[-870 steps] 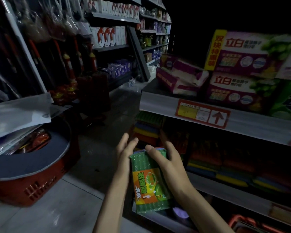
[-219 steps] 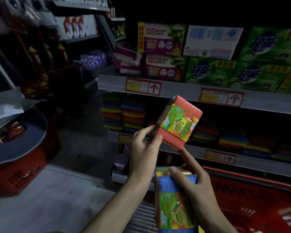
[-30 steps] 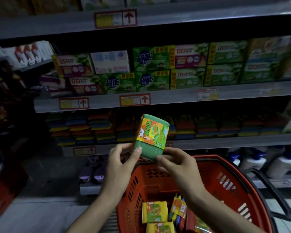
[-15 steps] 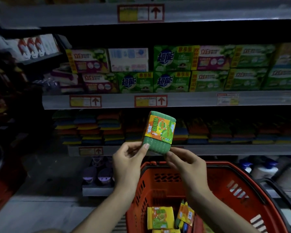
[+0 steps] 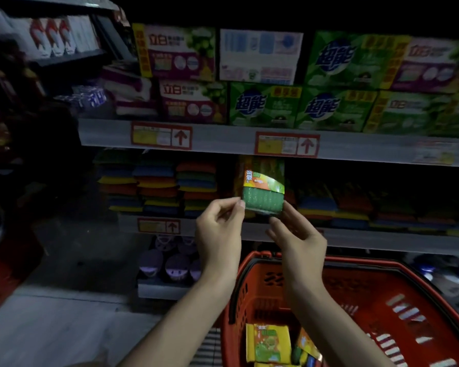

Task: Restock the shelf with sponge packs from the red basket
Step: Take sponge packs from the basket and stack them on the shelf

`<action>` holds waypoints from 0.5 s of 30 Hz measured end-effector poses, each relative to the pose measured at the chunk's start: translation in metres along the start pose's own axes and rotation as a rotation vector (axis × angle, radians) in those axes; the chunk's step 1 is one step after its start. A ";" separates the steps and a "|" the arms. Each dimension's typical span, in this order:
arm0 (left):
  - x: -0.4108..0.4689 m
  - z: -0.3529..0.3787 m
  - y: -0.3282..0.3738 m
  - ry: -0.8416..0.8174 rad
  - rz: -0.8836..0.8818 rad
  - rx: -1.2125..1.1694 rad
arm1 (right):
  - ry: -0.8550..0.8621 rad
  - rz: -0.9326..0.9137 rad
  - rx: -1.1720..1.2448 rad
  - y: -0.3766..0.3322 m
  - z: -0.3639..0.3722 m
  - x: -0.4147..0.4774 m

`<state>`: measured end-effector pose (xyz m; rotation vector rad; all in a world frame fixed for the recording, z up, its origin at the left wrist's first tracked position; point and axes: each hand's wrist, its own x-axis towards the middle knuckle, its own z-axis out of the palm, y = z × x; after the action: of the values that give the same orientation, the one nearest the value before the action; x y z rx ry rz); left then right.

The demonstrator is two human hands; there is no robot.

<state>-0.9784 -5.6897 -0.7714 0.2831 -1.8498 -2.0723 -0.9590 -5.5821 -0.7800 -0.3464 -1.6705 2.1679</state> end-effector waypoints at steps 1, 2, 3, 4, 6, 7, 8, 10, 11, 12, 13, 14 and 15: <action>0.003 -0.001 -0.001 -0.009 -0.004 0.001 | -0.011 -0.011 -0.034 0.001 0.004 0.002; 0.005 -0.002 -0.001 -0.017 -0.005 0.006 | -0.023 -0.024 -0.070 0.003 0.006 0.003; 0.007 -0.003 -0.002 -0.026 -0.006 0.010 | -0.035 -0.036 -0.101 0.005 0.009 0.005; 0.009 -0.003 -0.003 -0.033 -0.010 0.011 | -0.043 -0.043 -0.127 0.007 0.011 0.007; 0.013 -0.003 -0.005 -0.042 -0.016 0.003 | -0.060 -0.044 -0.157 0.011 0.015 0.010; 0.014 -0.002 -0.006 -0.048 -0.016 0.002 | -0.069 -0.039 -0.157 0.012 0.017 0.012; 0.015 -0.002 -0.007 -0.051 -0.014 0.004 | -0.079 -0.035 -0.152 0.012 0.018 0.013; 0.017 -0.002 -0.008 -0.053 -0.009 0.010 | -0.097 -0.028 -0.147 0.013 0.021 0.015; 0.018 -0.002 -0.008 -0.055 -0.009 0.011 | -0.106 -0.025 -0.148 0.014 0.022 0.016; 0.019 -0.002 -0.008 -0.058 -0.010 0.012 | -0.112 -0.024 -0.149 0.015 0.024 0.017; 0.021 -0.001 -0.007 -0.062 -0.010 0.013 | -0.119 -0.026 -0.150 0.015 0.025 0.018; 0.022 -0.001 -0.007 -0.065 -0.008 0.014 | -0.126 -0.029 -0.155 0.015 0.026 0.019; 0.023 -0.002 -0.007 -0.066 -0.007 0.013 | -0.132 -0.031 -0.159 0.016 0.027 0.020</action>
<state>-1.0003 -5.6995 -0.7764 0.2272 -1.9036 -2.0992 -0.9902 -5.6006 -0.7874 -0.2232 -1.9129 2.0812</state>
